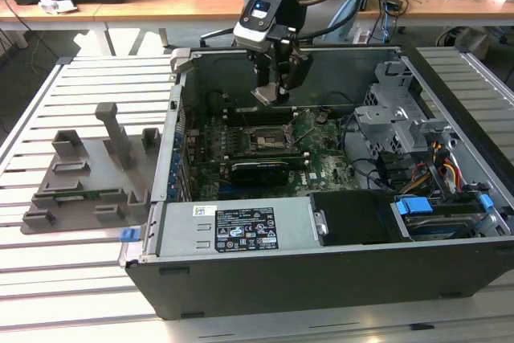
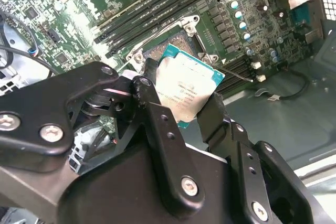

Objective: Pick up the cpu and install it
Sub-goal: 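Place the cpu into insertion slot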

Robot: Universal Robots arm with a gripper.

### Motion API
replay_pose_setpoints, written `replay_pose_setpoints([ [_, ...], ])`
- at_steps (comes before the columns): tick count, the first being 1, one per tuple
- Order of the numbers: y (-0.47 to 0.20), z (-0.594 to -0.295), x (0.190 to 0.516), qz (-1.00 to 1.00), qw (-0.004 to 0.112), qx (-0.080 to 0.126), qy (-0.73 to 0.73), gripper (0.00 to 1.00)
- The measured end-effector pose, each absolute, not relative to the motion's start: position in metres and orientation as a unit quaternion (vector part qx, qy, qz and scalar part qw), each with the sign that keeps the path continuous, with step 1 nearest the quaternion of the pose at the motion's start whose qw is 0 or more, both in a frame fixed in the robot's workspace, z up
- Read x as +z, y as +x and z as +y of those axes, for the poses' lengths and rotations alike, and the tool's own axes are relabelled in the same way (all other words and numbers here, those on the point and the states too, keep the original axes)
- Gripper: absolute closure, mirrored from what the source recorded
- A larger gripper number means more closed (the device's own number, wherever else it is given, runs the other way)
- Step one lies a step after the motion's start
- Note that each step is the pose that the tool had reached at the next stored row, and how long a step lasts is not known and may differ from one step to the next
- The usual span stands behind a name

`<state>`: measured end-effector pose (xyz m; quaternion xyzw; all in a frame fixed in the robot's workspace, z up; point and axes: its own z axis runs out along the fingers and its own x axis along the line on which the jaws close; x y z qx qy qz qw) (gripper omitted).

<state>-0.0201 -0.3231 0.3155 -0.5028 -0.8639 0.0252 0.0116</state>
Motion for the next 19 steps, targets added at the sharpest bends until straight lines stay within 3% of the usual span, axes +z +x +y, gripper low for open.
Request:
replay_pose_setpoints([
  [19,-0.0201,-0.3231,0.3155,-0.79,0.014,0.024,-0.612,0.45],
])
